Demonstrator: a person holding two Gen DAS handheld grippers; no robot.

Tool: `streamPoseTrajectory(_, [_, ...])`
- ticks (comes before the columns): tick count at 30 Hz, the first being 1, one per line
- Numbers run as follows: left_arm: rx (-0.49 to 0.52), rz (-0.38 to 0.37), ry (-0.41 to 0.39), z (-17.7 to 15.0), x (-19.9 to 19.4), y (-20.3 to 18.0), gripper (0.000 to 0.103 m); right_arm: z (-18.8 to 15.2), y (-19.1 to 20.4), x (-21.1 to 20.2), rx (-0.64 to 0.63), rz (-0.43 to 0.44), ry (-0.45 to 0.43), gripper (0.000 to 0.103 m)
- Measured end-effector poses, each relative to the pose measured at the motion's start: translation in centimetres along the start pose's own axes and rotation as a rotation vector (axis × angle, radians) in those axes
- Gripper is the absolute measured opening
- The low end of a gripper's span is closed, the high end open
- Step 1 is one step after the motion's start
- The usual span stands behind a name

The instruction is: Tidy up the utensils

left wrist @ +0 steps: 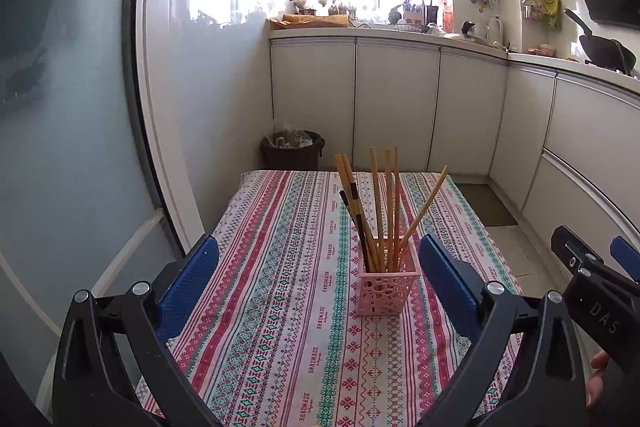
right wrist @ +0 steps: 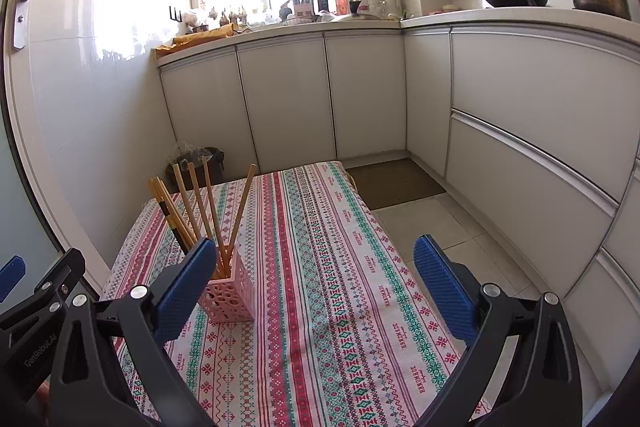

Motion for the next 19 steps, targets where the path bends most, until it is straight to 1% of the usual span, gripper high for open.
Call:
streamPoseTrajectory(3, [-0.014, 0.000, -0.014, 0.3, -0.1, 0.4, 0.096, 0.0, 0.0, 0.0, 0.001, 0.002, 0.001, 0.096])
streamPoseTrajectory(6, [-0.022, -0.004, -0.050, 0.7, -0.8, 0.6, 0.093, 0.0, 0.0, 0.0, 0.000, 0.002, 0.002, 0.096])
streamPoseTrajectory(7, [-0.018, -0.006, -0.060, 0.8, -1.0, 0.6, 0.090, 0.0, 0.0, 0.0, -0.001, 0.002, 0.001, 0.096])
streamPoseTrajectory(8, [-0.018, -0.015, -0.067, 0.8, -1.1, 0.5, 0.083, 0.0, 0.0, -0.1, -0.002, 0.002, 0.000, 0.096])
streamPoseTrajectory(10, [-0.028, -0.037, -0.073, 0.8, -1.3, 0.5, 0.077, 0.0, 0.0, -0.1, -0.002, 0.002, -0.002, 0.096])
streamPoseTrajectory(11, [-0.029, -0.032, -0.080, 0.9, -1.3, 0.5, 0.082, 0.0, 0.0, -0.2, -0.001, 0.002, -0.003, 0.096])
streamPoseTrajectory(13, [-0.035, -0.017, -0.098, 1.0, -1.6, 0.7, 0.096, 0.0, -0.2, -0.2, 0.001, 0.004, -0.006, 0.096])
streamPoseTrajectory(14, [-0.038, -0.025, -0.092, 1.0, -1.6, 0.8, 0.096, 0.1, -0.2, -0.3, 0.002, 0.004, -0.006, 0.096])
streamPoseTrajectory(16, [-0.053, -0.016, -0.083, 1.0, -1.5, 1.0, 0.096, 0.0, -0.3, -0.2, 0.005, 0.006, -0.005, 0.096])
streamPoseTrajectory(19, [-0.045, -0.011, -0.062, 0.8, -1.1, 0.9, 0.096, 0.1, -0.3, -0.2, 0.004, 0.008, -0.002, 0.096])
Point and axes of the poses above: each gripper's, at about its wrist camera, not at the fingertips, and x roughly the way its jaws point, y to its left, z to its top, the point moved 7 cm from there along x, roughly the way its jaws point, and after that the axes turned 10 degrees about y, right-handed, at the moved point
